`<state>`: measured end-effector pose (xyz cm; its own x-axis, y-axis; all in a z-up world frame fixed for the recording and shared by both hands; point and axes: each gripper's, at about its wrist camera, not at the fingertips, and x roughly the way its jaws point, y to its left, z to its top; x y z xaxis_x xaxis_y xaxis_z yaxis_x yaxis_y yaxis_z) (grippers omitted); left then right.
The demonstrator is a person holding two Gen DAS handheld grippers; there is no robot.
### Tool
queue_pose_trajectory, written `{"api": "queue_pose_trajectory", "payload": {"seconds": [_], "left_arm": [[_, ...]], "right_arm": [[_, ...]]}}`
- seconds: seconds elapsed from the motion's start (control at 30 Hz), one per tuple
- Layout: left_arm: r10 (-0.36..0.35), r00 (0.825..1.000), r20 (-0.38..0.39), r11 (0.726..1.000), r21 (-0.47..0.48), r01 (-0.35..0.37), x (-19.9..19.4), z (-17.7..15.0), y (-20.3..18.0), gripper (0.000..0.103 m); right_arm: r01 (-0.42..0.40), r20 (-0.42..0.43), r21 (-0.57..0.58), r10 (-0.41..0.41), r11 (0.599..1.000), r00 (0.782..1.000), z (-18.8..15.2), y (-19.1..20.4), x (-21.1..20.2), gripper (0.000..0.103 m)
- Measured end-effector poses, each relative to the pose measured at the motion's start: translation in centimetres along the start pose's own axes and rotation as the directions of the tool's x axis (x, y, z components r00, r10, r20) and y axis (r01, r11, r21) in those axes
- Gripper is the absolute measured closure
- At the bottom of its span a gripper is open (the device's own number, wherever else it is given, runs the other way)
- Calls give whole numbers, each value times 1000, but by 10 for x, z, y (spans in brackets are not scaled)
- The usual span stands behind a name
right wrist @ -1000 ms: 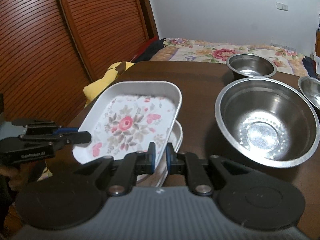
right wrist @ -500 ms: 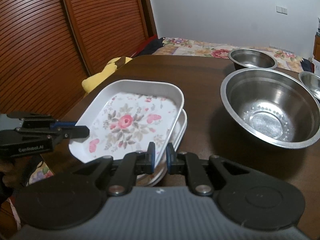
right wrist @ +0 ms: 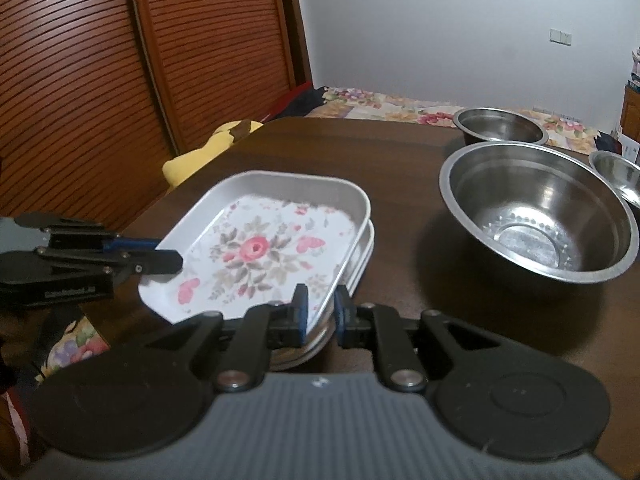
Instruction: Organize plates and bowls
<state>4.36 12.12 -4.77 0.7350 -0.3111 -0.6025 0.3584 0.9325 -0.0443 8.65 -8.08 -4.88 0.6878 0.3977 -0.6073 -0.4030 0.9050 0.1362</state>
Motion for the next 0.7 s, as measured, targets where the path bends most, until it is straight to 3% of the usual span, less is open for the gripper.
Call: {"api": "queue_pose_trajectory", "payload": {"seconds": [0.7], "left_arm": [[20,1000,0,1000,-14,-20,1,-3,2,85]], "right_arm": [[-14,-2,26,14,1000,1000,-9,-5,3,83]]}}
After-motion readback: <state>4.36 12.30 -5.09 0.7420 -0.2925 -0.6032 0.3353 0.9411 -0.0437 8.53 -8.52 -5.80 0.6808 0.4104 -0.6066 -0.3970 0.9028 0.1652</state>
